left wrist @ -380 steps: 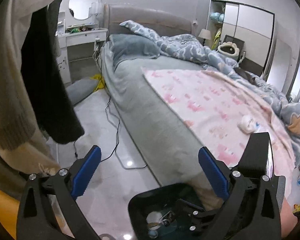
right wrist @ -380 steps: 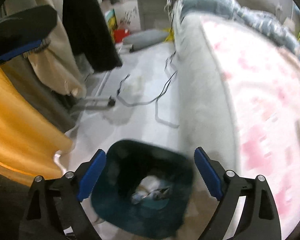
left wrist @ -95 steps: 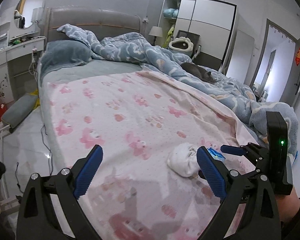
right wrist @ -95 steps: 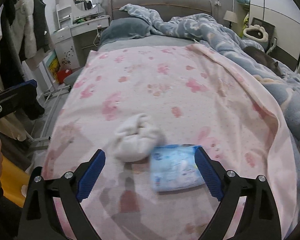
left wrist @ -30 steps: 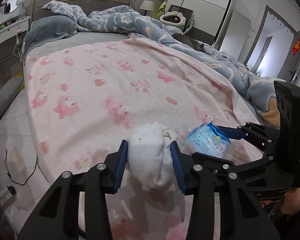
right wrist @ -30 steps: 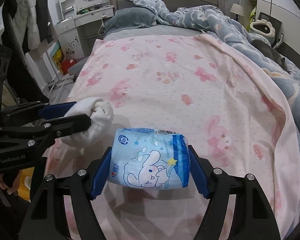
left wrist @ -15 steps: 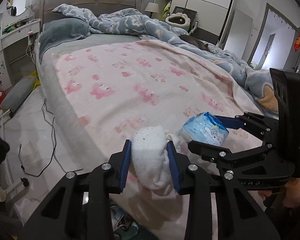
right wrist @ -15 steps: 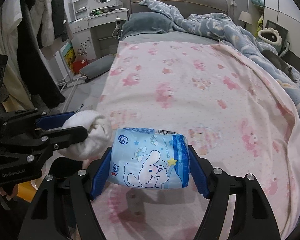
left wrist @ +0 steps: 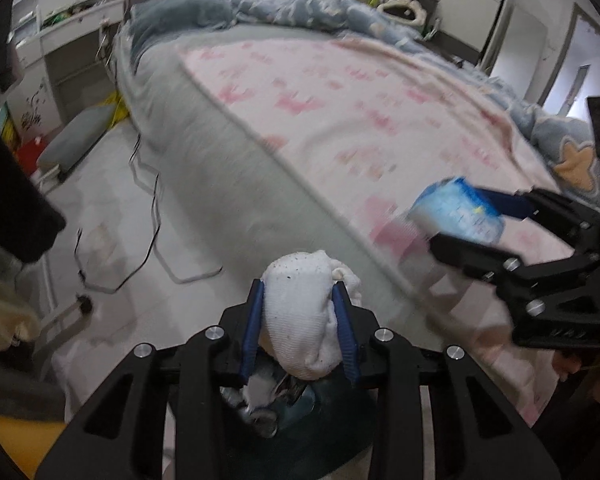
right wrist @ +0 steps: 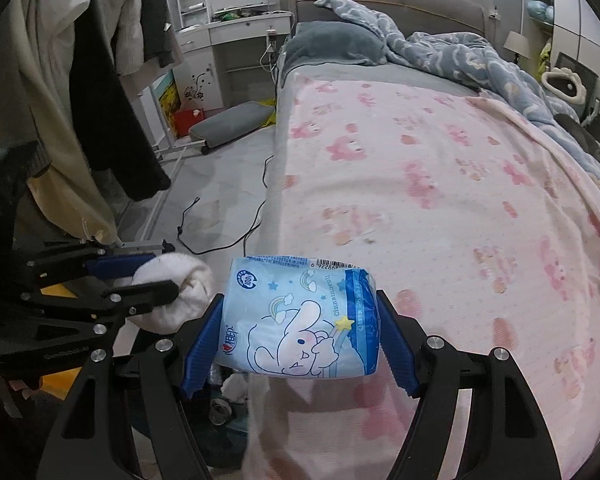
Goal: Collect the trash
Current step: 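Carry the cloth ball to the bin and open the left gripper while the right gripper carries the packet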
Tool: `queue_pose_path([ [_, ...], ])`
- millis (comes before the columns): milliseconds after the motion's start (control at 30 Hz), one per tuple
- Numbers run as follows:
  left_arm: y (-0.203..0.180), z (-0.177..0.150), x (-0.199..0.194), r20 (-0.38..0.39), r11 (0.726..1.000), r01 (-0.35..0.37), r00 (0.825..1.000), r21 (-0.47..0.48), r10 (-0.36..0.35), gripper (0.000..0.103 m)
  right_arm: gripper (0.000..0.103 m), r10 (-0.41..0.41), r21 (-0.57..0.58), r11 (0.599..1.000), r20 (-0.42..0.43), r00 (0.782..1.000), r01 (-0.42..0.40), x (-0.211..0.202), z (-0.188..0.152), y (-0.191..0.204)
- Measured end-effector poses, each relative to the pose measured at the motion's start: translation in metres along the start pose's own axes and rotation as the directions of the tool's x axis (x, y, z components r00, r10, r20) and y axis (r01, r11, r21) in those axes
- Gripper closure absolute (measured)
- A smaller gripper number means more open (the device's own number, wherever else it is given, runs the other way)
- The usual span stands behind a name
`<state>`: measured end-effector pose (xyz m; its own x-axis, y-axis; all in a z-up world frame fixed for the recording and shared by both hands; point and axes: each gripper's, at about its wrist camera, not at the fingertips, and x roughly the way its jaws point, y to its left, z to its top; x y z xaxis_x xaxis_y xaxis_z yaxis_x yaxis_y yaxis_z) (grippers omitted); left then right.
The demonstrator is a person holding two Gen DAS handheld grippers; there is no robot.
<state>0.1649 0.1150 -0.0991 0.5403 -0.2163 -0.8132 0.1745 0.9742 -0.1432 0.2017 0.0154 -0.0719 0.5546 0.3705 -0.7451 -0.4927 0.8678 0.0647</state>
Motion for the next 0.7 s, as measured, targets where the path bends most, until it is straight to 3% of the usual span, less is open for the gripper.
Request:
queue_pose_path([
  [267, 0.029, -0.044, 0.016, -0.134, 0.999, -0.002, 0.991, -0.036, -0.002, 0.066, 0.03, 0.025, -0.019, 0.999, -0.012, 1.0, -0.026, 0.006, -0.005, 0.032],
  [700, 0.064, -0.103, 0.048, -0.334, 0.993, 0.005, 0.942, -0.118, -0.044, 0.065, 0.03, 0.051, -0.039, 0.998, -0.032, 0.998, -0.052, 0.014, -0.012, 0.07],
])
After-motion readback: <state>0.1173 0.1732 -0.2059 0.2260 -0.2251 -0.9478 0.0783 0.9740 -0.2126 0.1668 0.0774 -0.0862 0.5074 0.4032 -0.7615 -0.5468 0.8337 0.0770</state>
